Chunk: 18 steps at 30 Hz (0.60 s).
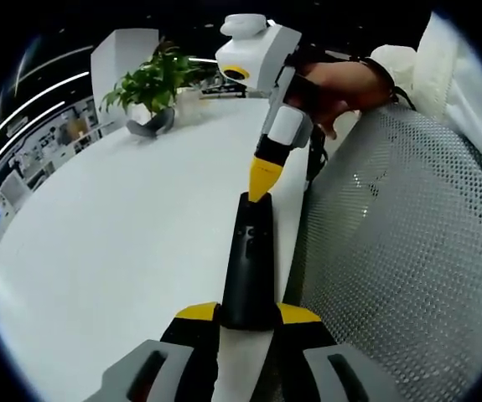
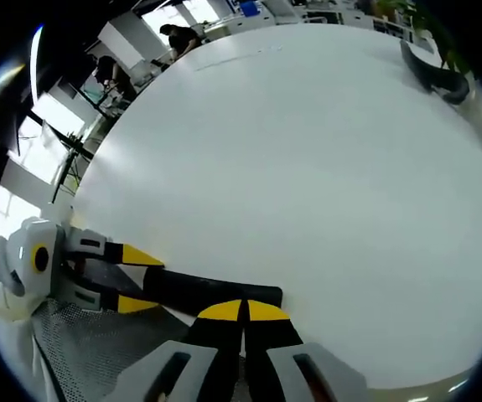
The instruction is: Press the specified remote control buttons in sequence, fully releasing each button before pressing the next.
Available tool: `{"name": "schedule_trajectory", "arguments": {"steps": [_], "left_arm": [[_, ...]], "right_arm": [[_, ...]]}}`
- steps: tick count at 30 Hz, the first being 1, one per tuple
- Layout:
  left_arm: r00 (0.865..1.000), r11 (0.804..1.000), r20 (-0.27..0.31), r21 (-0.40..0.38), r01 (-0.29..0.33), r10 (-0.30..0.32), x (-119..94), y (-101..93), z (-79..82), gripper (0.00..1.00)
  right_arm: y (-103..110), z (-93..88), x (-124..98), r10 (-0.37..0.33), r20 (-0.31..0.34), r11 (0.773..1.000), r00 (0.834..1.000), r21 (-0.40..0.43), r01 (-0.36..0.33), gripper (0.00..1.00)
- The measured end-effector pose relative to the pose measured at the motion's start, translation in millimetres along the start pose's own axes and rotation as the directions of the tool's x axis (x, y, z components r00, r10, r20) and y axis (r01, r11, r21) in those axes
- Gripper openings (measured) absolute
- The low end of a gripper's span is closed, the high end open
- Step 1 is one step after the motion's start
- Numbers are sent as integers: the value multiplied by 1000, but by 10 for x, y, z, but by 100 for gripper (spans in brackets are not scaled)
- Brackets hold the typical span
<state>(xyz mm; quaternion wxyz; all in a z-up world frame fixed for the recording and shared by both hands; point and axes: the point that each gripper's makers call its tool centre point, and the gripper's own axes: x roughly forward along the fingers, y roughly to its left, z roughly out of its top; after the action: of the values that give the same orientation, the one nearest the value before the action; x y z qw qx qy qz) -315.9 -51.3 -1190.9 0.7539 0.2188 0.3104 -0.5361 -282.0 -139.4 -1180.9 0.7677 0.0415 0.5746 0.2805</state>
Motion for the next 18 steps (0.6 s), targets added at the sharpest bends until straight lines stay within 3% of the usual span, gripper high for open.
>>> {"name": "schedule_trajectory", "arguments": {"steps": [18], "left_arm": [[1000,1000,-2,1,-1,1,4,1,-4,25]], "right_arm": [[81,-25,34,41,-15,999,999,-9,-42,0]]}}
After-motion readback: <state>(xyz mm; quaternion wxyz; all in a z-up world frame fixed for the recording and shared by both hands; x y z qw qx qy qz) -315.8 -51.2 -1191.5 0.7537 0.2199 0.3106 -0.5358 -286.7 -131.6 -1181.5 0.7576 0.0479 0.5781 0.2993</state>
